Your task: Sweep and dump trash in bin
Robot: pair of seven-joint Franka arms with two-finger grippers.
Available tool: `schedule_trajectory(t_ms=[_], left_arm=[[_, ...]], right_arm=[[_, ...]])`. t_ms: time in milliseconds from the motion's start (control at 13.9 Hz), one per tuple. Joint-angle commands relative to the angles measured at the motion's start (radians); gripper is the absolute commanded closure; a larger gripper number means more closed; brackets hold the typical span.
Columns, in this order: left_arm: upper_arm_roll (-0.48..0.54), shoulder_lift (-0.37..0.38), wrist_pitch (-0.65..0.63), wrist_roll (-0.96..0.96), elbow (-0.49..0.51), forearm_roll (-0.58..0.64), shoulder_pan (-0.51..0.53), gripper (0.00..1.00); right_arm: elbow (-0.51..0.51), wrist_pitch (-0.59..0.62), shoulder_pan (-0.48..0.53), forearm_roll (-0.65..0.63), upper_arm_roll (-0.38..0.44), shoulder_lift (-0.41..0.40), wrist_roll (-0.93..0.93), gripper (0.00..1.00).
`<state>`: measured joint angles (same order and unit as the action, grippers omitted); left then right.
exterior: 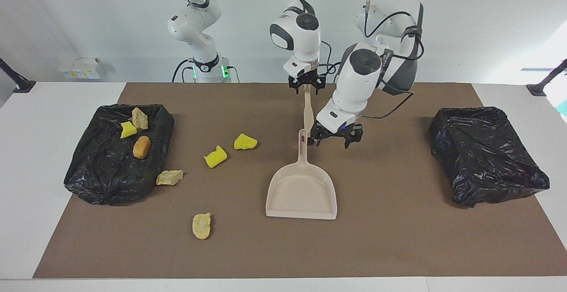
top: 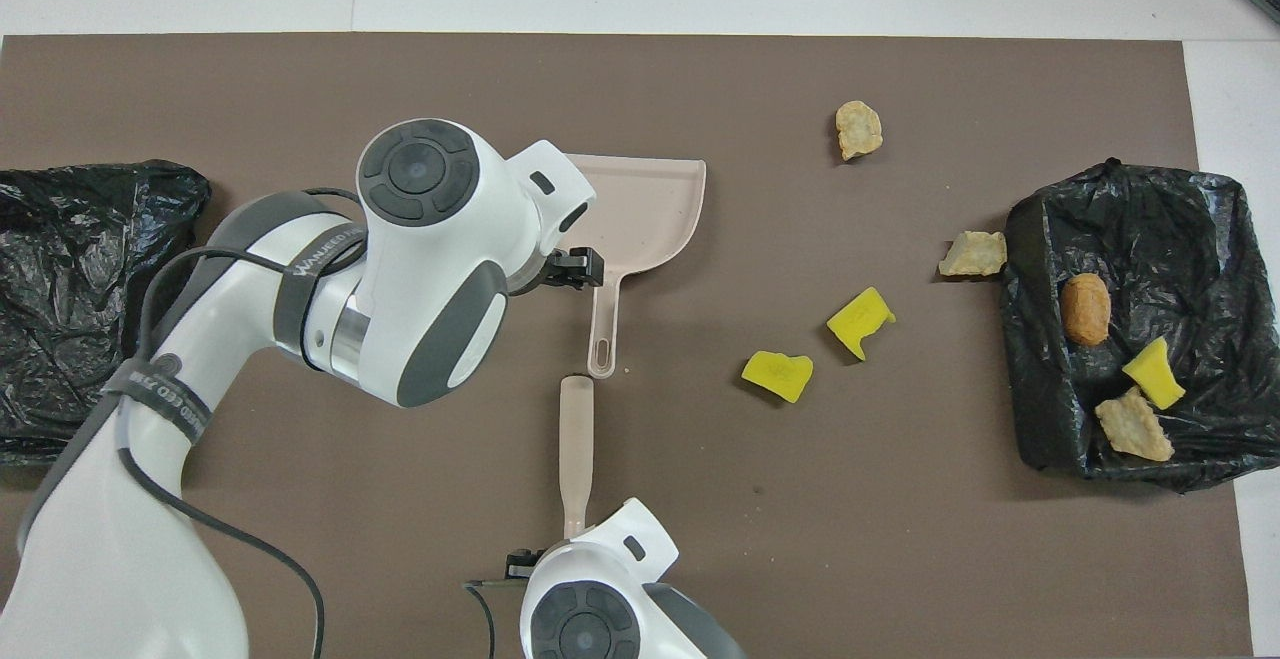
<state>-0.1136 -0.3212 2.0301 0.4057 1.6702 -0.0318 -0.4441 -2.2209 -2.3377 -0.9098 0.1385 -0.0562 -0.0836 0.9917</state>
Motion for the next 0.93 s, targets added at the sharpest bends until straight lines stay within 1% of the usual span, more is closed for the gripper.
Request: schedule_trajectory(t_ms=[0, 72, 216, 359, 431, 503, 575, 647, 719, 791, 862], left_arm=[[0.017, -0.008, 0.009, 0.018, -0.001, 0.004, -0.036, 0.0], [0.019, -0.025, 0.018, 0.021, -0.001, 0.003, -0.066, 0.0], [0.017, -0.042, 0.05, 0.037, 0.008, 0.003, -0.079, 0.0], [0.019, -0.087, 0.087, 0.102, 0.011, 0.004, -0.119, 0.0], [0.019, -0.087, 0.085, 0.105, 0.013, 0.006, -0.117, 0.0], [0.019, -0.087, 0.087, 0.104, 0.014, 0.007, -0.117, 0.0], [0.019, -0.087, 0.087, 0.102, 0.019, 0.007, -0.116, 0.0], [0.017, -0.087, 0.088, 0.102, 0.022, 0.007, -0.117, 0.03], [0.019, -0.087, 0.085, 0.11, 0.026, 0.006, -0.123, 0.12], [0.019, -0.085, 0.081, 0.113, 0.035, 0.006, -0.123, 0.17], [0.017, -0.085, 0.072, 0.113, 0.037, 0.006, -0.125, 0.3]], right_arm=[[-0.022, -0.026, 0.002, 0.018, 0.001, 0.018, 0.004, 0.4], [-0.022, -0.025, 0.002, 0.018, 0.001, 0.018, 0.004, 0.43], [-0.02, -0.026, 0.002, 0.018, 0.002, 0.013, 0.002, 0.46], [-0.02, -0.028, 0.003, 0.018, 0.001, 0.011, 0.001, 0.55], [-0.02, -0.028, 0.003, 0.018, 0.002, 0.011, -0.005, 0.63], [-0.017, -0.026, 0.003, 0.018, 0.002, 0.01, -0.011, 0.82], [-0.011, -0.019, 0.005, 0.018, 0.001, 0.008, -0.013, 0.99], [-0.005, -0.006, 0.005, 0.018, 0.001, 0.005, -0.012, 1.0], [-0.003, 0.001, 0.005, 0.018, 0.001, 0.005, 0.002, 1.0], [-0.005, 0.014, 0.005, 0.018, 0.001, 0.008, 0.007, 1.0], [-0.003, 0.044, 0.005, 0.018, 0.002, 0.014, 0.01, 1.0]])
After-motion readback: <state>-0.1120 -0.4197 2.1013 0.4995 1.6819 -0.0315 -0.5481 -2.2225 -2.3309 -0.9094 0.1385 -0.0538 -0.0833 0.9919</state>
